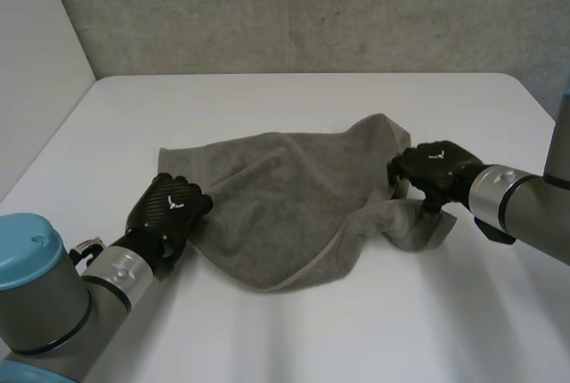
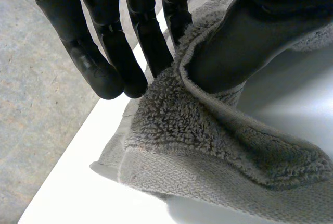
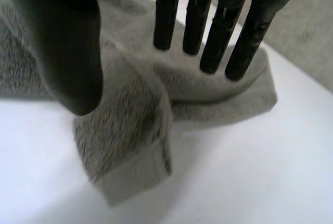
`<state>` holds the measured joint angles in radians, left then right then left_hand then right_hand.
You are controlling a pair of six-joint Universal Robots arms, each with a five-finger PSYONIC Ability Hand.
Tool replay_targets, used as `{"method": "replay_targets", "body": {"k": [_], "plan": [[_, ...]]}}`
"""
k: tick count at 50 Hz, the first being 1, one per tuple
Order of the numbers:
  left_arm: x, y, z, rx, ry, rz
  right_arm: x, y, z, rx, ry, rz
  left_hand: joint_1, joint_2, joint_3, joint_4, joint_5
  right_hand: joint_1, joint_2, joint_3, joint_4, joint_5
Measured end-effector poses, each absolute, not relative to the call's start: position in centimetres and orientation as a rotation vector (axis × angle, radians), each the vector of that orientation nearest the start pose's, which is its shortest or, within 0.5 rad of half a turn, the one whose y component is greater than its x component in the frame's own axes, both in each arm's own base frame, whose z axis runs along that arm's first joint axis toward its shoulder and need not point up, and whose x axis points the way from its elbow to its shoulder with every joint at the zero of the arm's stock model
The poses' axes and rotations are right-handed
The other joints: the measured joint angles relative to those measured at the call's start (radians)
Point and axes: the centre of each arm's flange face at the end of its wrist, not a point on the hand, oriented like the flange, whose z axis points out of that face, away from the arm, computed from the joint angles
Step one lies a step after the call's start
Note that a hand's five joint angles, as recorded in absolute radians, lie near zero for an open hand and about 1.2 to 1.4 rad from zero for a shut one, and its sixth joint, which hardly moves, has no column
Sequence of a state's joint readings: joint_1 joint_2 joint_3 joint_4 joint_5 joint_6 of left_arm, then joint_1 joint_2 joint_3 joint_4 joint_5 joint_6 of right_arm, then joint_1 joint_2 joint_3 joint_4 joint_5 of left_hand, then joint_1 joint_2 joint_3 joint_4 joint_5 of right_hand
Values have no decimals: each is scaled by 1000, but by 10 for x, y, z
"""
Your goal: Fold the towel.
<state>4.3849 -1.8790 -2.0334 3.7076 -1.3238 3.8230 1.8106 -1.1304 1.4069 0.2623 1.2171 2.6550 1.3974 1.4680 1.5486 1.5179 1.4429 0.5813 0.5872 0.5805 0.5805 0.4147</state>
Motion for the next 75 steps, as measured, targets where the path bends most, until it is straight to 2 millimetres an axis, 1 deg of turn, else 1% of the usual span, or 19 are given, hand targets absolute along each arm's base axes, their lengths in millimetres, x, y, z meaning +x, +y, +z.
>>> {"method": "replay_targets", "body": {"k": [2, 6, 9, 11, 13, 18, 25, 36, 40, 44, 46, 50, 56, 59, 60, 62, 68, 72, 75], "plan": [[-240, -232, 133, 1365, 1982, -1968, 237, -292, 192, -1138, 2301, -1468, 0, 0, 0, 0, 0, 105, 101, 106, 105, 95], [-238, -233, 134, 1339, 2012, -1973, 234, -293, 184, -1126, 2326, -1433, 0, 0, 0, 0, 0, 433, 429, 419, 421, 417], [-238, -233, 134, 1314, 2044, -1984, 233, -292, 181, -1120, 2334, -1418, 0, 0, -22, -3, 0, 565, 550, 549, 552, 551], [-237, -233, 135, 1289, 2076, -1997, 232, -291, 179, -1113, 2340, -1407, -20, -56, -112, -84, -42, 649, 628, 629, 627, 631], [-237, -233, 137, 1248, 2124, -2019, 230, -290, 176, -1101, 2348, -1399, -137, -218, -288, -267, -184, 717, 684, 696, 702, 708], [-236, -234, 140, 1162, 2208, -2062, 226, -289, 166, -1054, 2353, -1416, -306, -376, -451, -423, -350, 734, 699, 732, 732, 734], [-233, -239, 142, 1047, 2271, -2088, 219, -286, 155, -942, 2331, -1490, -312, -385, -460, -428, -357, 734, 699, 735, 732, 734], [-231, -249, 129, 965, 2266, -2025, 217, -284, 151, -908, 2307, -1547, -311, -379, -458, -426, -355, 734, 699, 735, 732, 734], [-225, -256, 131, 867, 2218, -2023, 214, -286, 155, -900, 2304, -1579, -312, -380, -459, -428, -356, 742, 710, 749, 750, 745], [-220, -261, 141, 777, 2153, -2059, 210, -288, 163, -885, 2299, -1627, -321, -391, -469, -434, -361, 742, 710, 749, 750, 745], [-218, -261, 148, 744, 2118, -2090, 207, -289, 168, -878, 2293, -1656, -383, -451, -530, -499, -423, 743, 710, 749, 750, 745], [-217, -256, 155, 727, 2084, -2132, 206, -288, 174, -872, 2285, -1683, -414, -487, -560, -531, -463, 742, 710, 749, 750, 745], [-222, -246, 157, 759, 2079, -2155, 205, -287, 176, -872, 2282, -1687, -387, -461, -541, -510, -439, 742, 710, 750, 750, 745], [-225, -242, 154, 787, 2089, -2153, 206, -286, 174, -875, 2284, -1681, -288, -358, -435, -404, -343, 743, 710, 751, 750, 745], [-226, -241, 154, 795, 2091, -2152, 206, -286, 174, -876, 2284, -1678, -105, -178, -252, -216, -166, 743, 710, 752, 750, 745], [-227, -240, 153, 804, 2094, -2152, 206, -286, 173, -877, 2285, -1676, 31, 4, -68, -40, 0, 743, 710, 753, 750, 745], [-226, -241, 157, 809, 2080, -2162, 206, -286, 175, -876, 2280, -1686, 31, 38, -10, -3, 15, 743, 710, 753, 750, 745], [-225, -241, 171, 796, 2030, -2205, 205, -288, 188, -874, 2255, -1740, 31, 38, -8, -3, 14, 743, 712, 753, 750, 745], [-224, -239, 201, 768, 1927, -2299, 203, -291, 222, -870, 2177, -1880, 31, 38, -7, -3, 15, 744, 714, 753, 750, 745]]}}
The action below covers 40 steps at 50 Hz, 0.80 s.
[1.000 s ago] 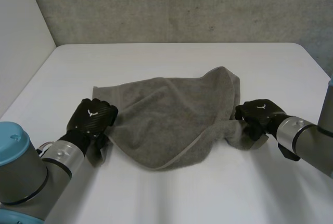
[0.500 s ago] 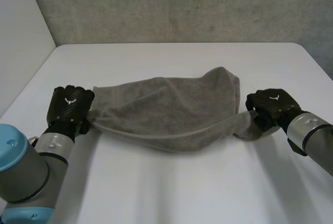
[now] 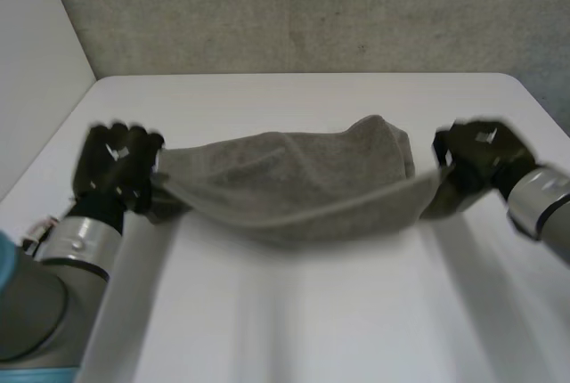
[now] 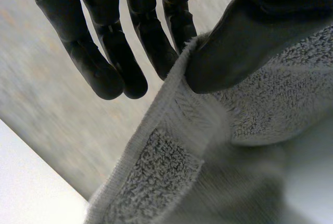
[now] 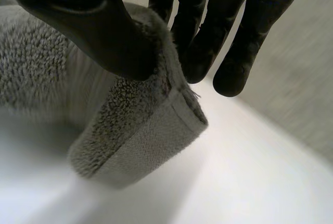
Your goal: Fold the towel.
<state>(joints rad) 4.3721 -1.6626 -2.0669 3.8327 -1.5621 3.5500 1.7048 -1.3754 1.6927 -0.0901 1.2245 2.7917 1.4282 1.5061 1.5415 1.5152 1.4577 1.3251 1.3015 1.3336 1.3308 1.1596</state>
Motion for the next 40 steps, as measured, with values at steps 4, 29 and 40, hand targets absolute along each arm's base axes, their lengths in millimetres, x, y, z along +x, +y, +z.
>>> {"method": "replay_targets", "body": {"k": [4, 29, 40], "plan": [[-222, -233, 246, 737, 1778, -2431, 200, -288, 273, -864, 2053, -2073, 0, 0, 1, 0, 0, 1, 3, 0, 0, 0], [-212, -287, 307, 873, 2203, -2030, 210, -297, 323, -1504, 2215, -2010, 0, 6, 5, 0, 0, 1, 3, 1, 0, 0], [-233, -367, 266, 1003, 2202, -1875, 269, -361, 295, -1557, 1969, -2360, 0, 6, 7, 0, 0, 1, 4, 1, 0, 0]]}}
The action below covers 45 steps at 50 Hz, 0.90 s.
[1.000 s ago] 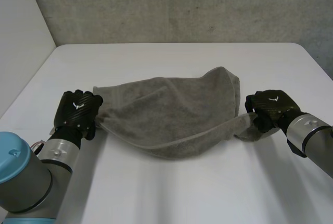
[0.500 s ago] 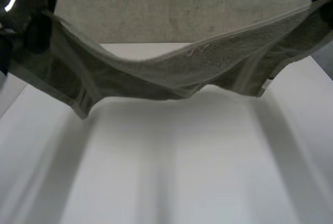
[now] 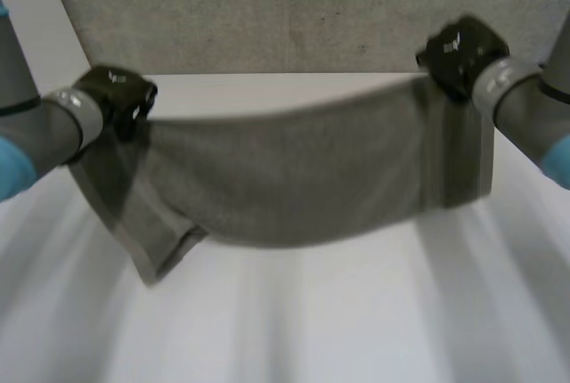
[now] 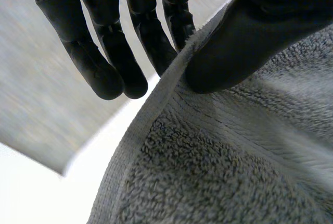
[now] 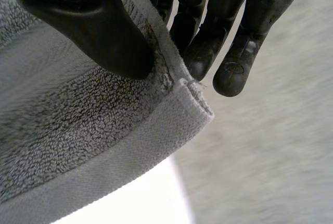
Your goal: Fold the towel.
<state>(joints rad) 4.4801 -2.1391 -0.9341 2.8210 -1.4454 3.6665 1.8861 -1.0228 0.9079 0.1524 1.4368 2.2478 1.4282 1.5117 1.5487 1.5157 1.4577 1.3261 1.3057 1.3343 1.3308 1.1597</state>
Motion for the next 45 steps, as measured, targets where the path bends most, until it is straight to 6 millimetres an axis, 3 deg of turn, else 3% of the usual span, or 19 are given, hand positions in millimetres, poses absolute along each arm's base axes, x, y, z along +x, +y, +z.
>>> {"method": "replay_targets", "body": {"k": [2, 6, 8, 12, 15, 19, 23, 24, 25, 27, 29, 36, 41, 45], "plan": [[-239, -378, 284, 977, 2096, -1987, 275, -372, 308, -1482, 1847, -2546, 0, 0, 0, 0, 0, 0, 1, 0, 0, 0], [-252, -393, 338, 852, 1788, -2303, 284, -389, 350, -1217, 1462, -2992, 0, 0, 1, 0, 0, 0, 4, 0, 0, 0], [-257, -392, 381, 717, 1562, -2531, 282, -388, 381, -1017, 1184, -3213, 0, 0, 1, 0, 0, 1, 9, 0, 0, 0], [-255, -378, 430, 523, 1281, -2810, 274, -373, 417, -781, 883, -3362, 0, 0, 1, 0, 0, 1, 9, 0, 0, 0], [-252, -371, 434, 470, 1237, -2888, 270, -369, 418, -760, 902, -3320, 0, 0, 1, 0, 0, 2, 9, 0, 0, 0], [-251, -371, 400, 491, 1378, -2849, 271, -370, 393, -868, 1107, -3145, 0, 0, 1, 0, 0, 2, 9, 0, 0, 0], [-246, -372, 337, 564, 1623, -2704, 275, -371, 350, -1043, 1338, -2902, 0, 0, 1, 0, 0, 2, 9, 0, 0, 0], [-243, -370, 310, 597, 1717, -2639, 276, -370, 331, -1105, 1412, -2810, 0, 0, 1, 0, 0, 2, 9, 0, 0, 0], [-242, -369, 302, 608, 1742, -2621, 276, -369, 324, -1128, 1438, -2775, 0, 0, 1, 0, 0, 2, 9, 0, 0, 0], [-237, -363, 263, 658, 1858, -2536, 276, -365, 294, -1208, 1536, -2637, 0, 0, 1, 0, 0, 2, 9, 0, 0, 0], [-234, -358, 243, 691, 1907, -2497, 275, -363, 276, -1244, 1592, -2565, 0, 0, 2, 0, 0, 2, 9, 0, 0, 0], [-232, -329, 161, 920, 1990, -2321, 266, -346, 183, -1364, 1866, -2232, 0, 0, 2, 0, 0, 2, 9, 0, 0, 0], [-228, -314, 132, 1063, 1967, -2184, 258, -331, 150, -1420, 1984, -2088, 0, 0, 2, 0, 0, 2, 9, 0, 0, 0], [-219, -303, 123, 1109, 1975, -2090, 246, -317, 153, -1461, 2041, -2036, 0, 0, 2, 0, 0, 2, 9, 0, 0, 0]]}}
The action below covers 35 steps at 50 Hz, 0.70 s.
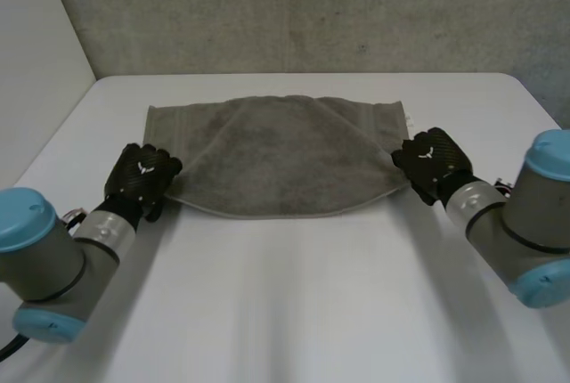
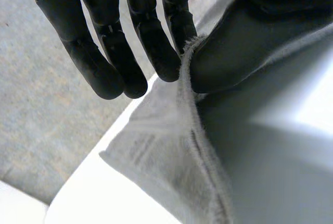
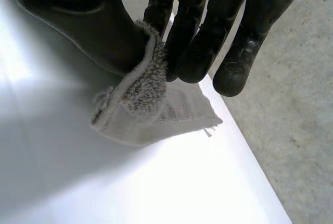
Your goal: Fold the towel.
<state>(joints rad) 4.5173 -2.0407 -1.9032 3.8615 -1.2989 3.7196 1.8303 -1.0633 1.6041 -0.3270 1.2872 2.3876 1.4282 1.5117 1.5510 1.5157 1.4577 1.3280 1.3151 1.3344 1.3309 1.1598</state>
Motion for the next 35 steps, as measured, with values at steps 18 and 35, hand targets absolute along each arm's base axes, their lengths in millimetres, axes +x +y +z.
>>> {"method": "replay_targets", "body": {"k": [18, 35], "plan": [[-183, -225, 217, 1000, 1988, -2209, 164, -261, 288, -1366, 2083, -2178, 0, 0, 0, 0, 0, 0, 10, 0, 0, 0], [-211, -282, 196, 1146, 2114, -2206, 177, -326, 241, -1396, 2087, -1994, 0, 0, 1, 0, 4, 0, 13, 0, 0, 2]]}}
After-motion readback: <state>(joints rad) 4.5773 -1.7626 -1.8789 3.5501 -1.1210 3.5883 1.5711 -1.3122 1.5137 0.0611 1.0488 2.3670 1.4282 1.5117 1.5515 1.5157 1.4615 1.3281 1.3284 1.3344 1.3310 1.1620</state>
